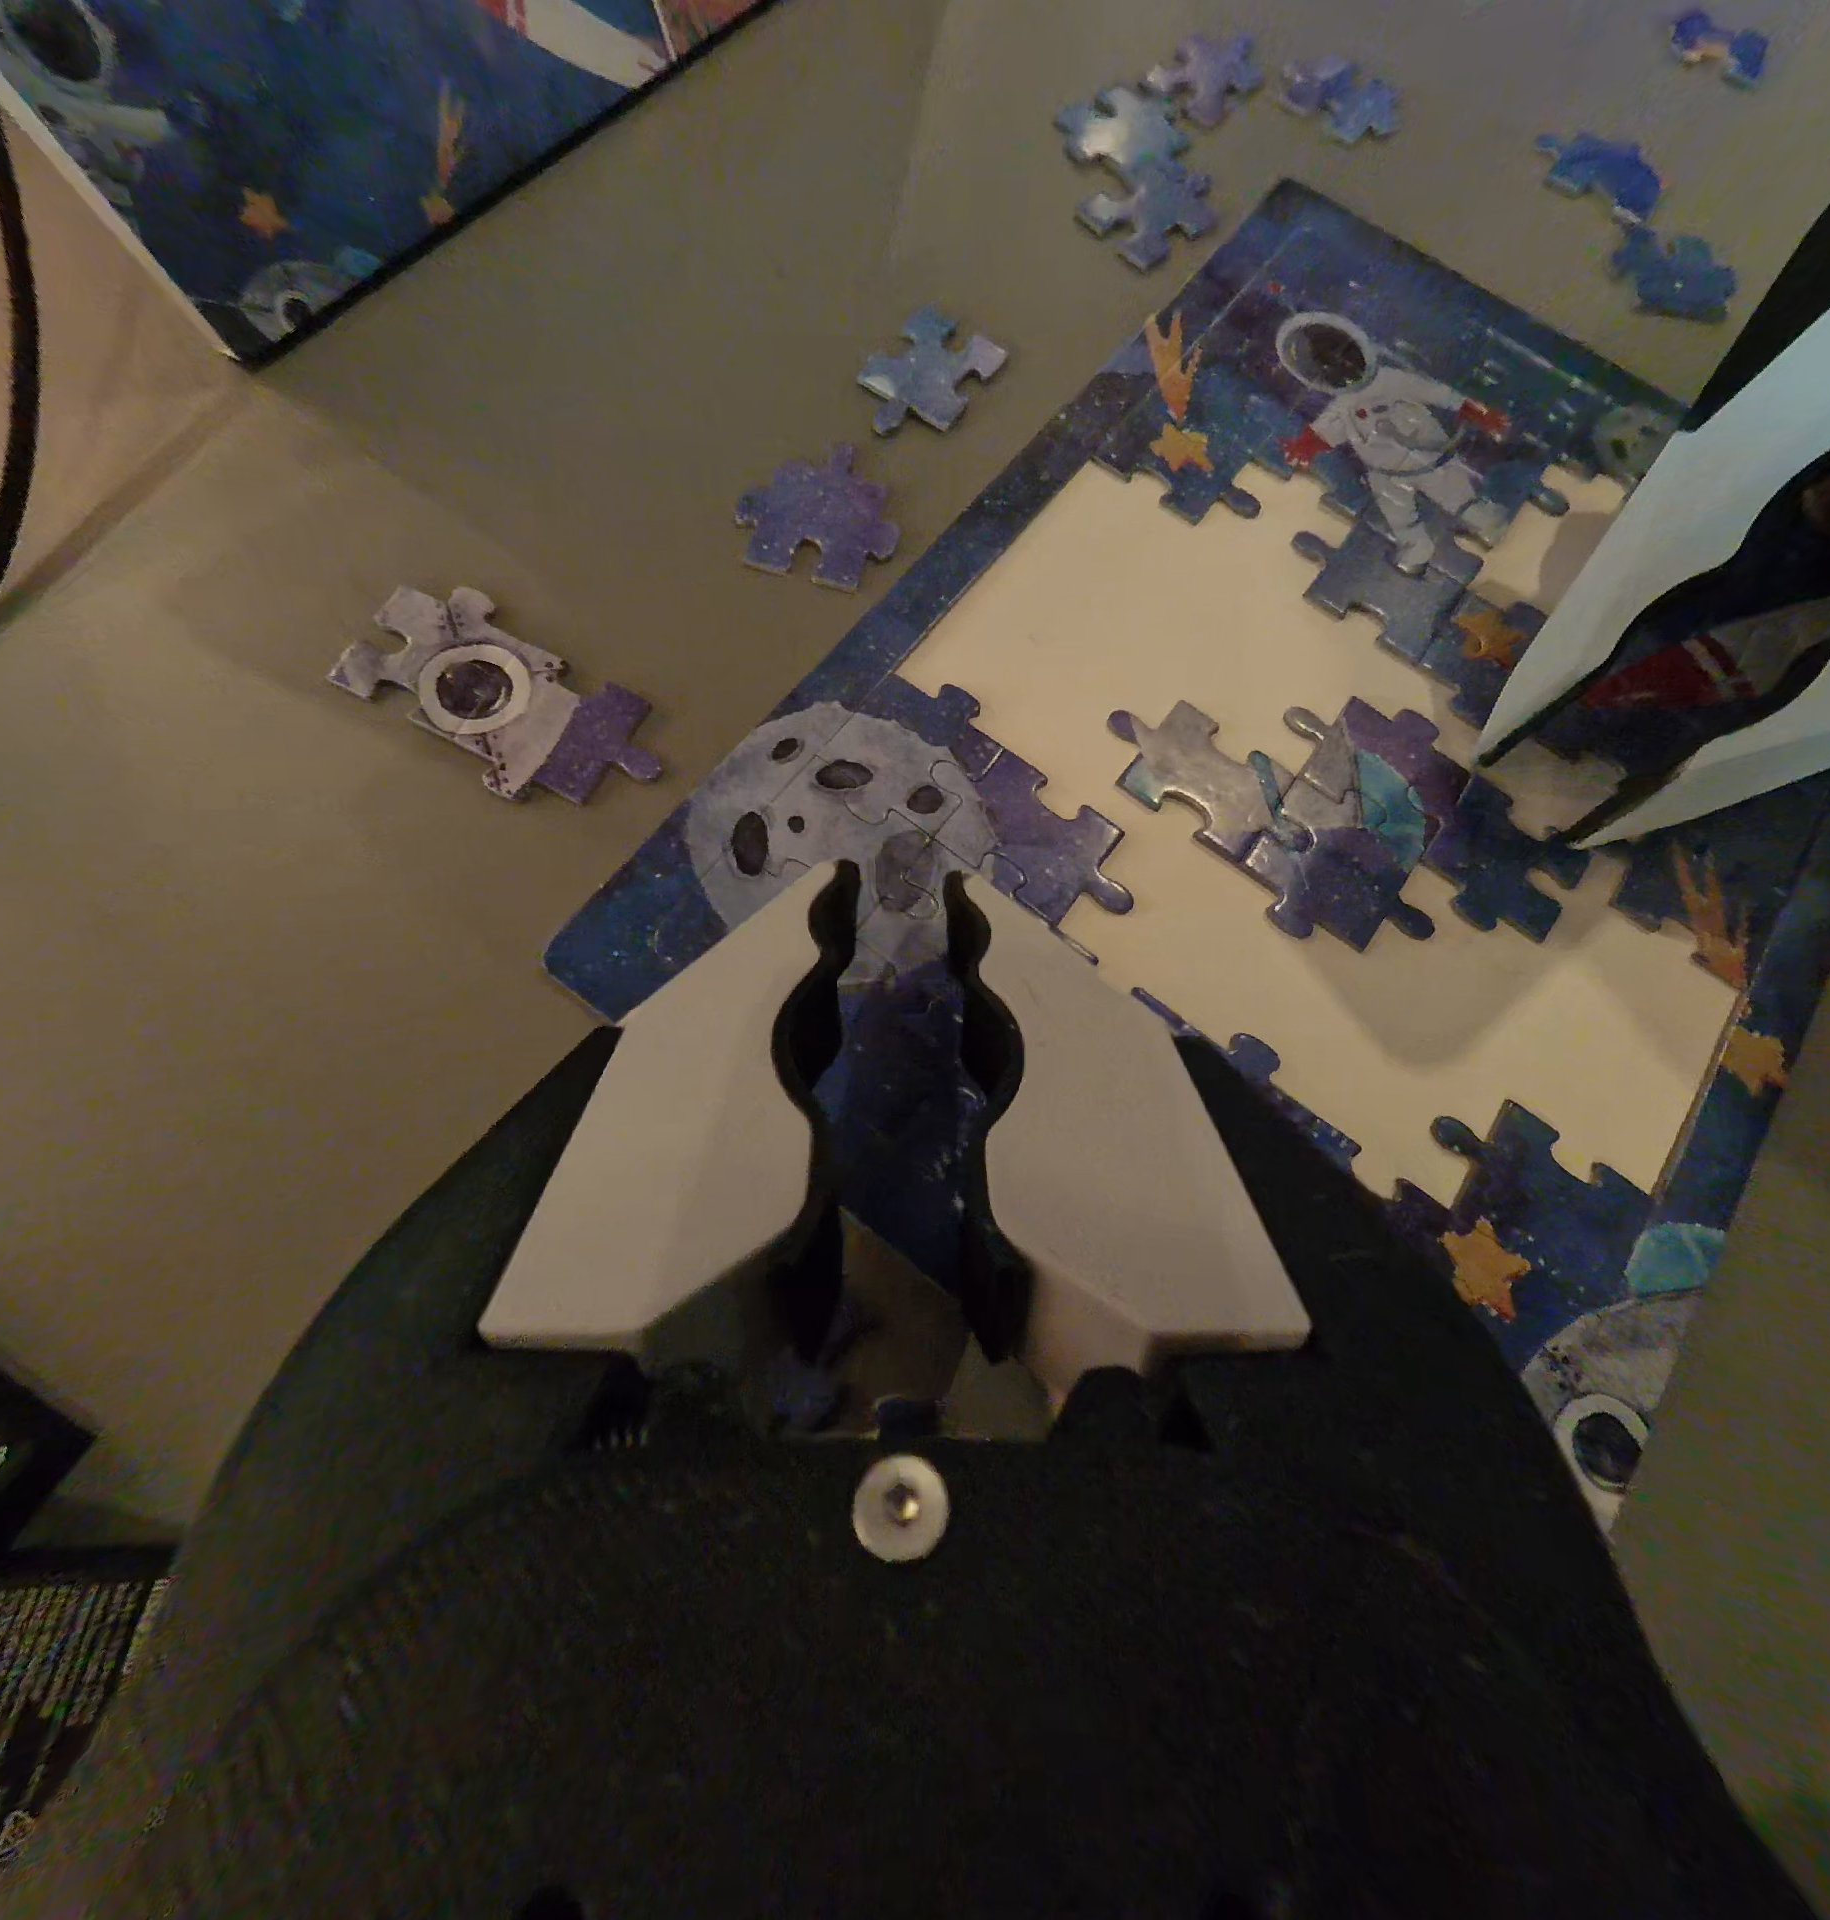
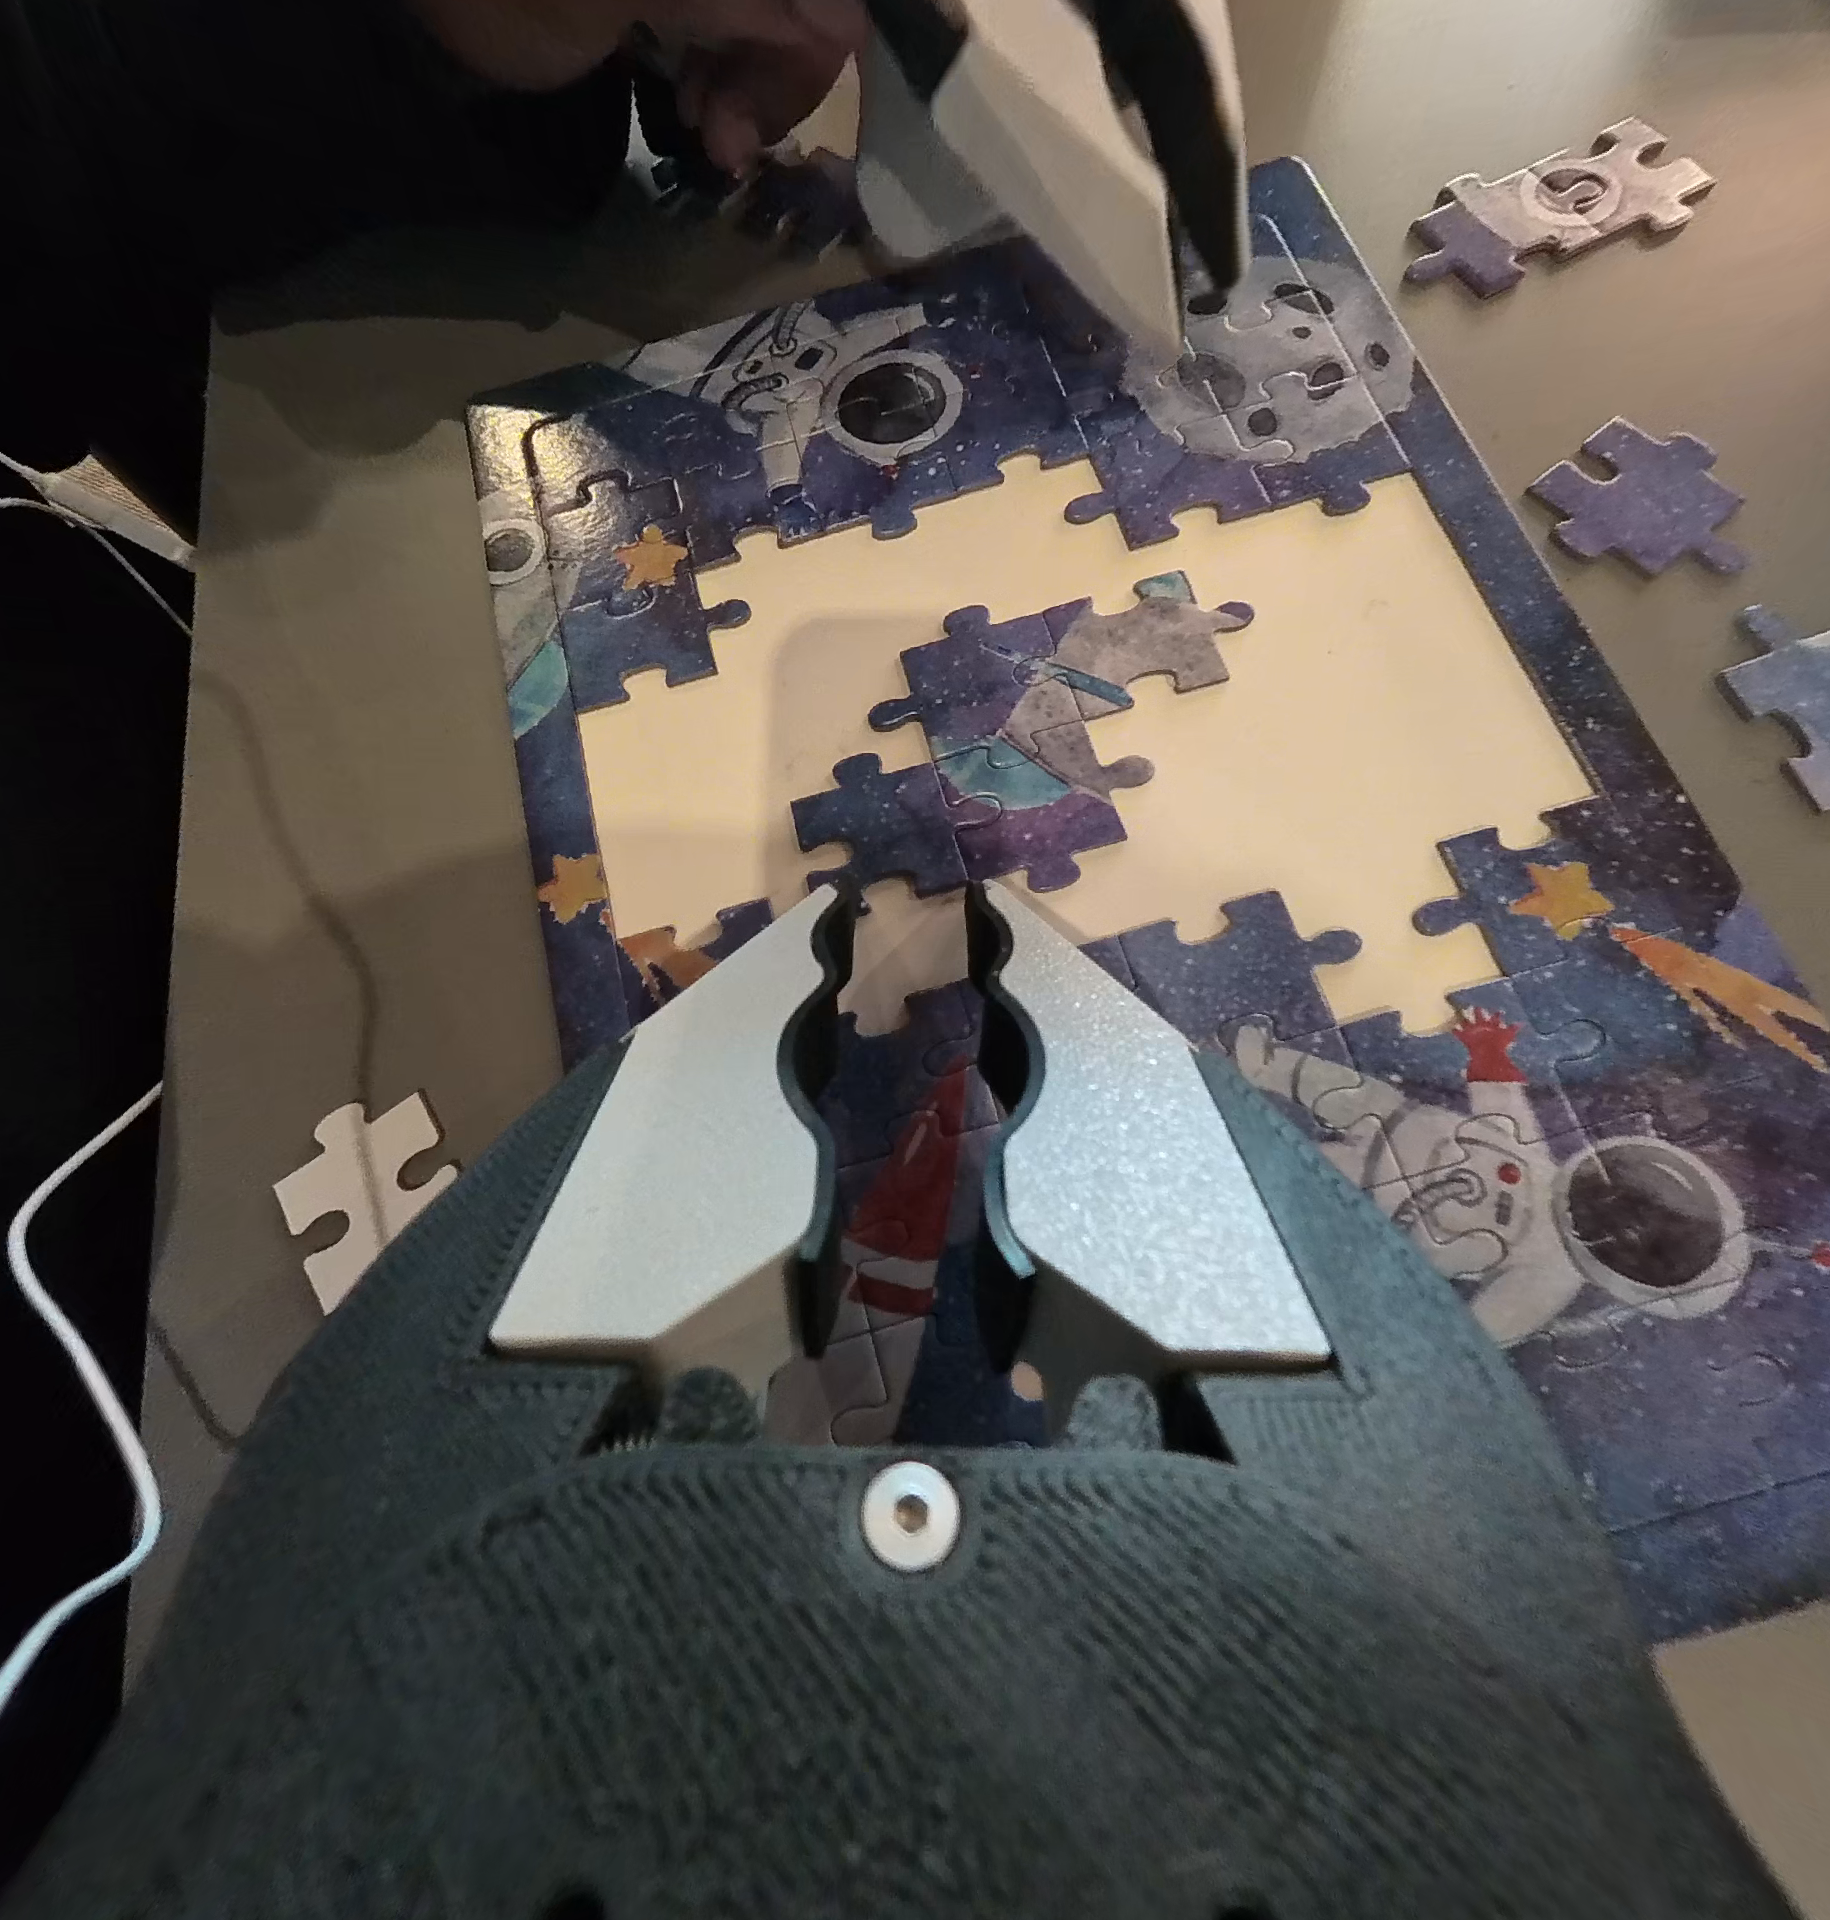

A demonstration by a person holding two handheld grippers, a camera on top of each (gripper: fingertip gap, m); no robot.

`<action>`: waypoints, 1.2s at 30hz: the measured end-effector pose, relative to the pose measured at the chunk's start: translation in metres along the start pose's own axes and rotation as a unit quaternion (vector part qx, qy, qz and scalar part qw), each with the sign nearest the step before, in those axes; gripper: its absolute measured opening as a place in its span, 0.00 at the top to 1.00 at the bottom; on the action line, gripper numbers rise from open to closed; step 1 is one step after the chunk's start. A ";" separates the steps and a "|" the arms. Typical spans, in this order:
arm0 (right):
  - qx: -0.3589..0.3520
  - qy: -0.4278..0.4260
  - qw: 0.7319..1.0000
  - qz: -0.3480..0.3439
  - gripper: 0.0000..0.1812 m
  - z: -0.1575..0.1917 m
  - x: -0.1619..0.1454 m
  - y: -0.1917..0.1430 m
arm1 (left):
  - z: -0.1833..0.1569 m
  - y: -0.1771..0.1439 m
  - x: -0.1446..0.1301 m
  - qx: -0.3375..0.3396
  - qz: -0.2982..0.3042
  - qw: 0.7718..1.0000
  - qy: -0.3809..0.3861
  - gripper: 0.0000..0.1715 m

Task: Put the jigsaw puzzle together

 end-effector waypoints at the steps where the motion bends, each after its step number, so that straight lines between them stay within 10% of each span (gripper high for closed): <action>1: 0.000 0.000 1.000 0.000 0.89 0.000 0.000 0.000 | 0.001 -0.001 0.000 -0.006 -0.006 1.000 -0.007 0.91; 20: -0.012 -0.002 1.000 0.000 0.89 0.000 0.000 0.000 | -0.003 -0.011 0.000 -0.020 -0.048 0.998 0.020 0.90; 28: -0.032 -0.014 0.999 0.001 0.89 0.002 0.000 -0.001 | -0.044 -0.004 -0.005 -0.135 -0.017 0.980 0.147 0.90; 36: -0.037 -0.019 0.999 0.006 0.92 0.004 -0.001 -0.001 | -0.058 0.006 -0.013 -0.114 0.037 0.969 0.215 0.88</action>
Point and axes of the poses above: each gripper's, where its closed fingertips meet, y out along the fingers, x out of its top, z = x × y across the jaws, the point moved 10 cm from there along -y, back along the fingers, and after that the axes turned 7 degrees about -y, right-handed, at the moved point
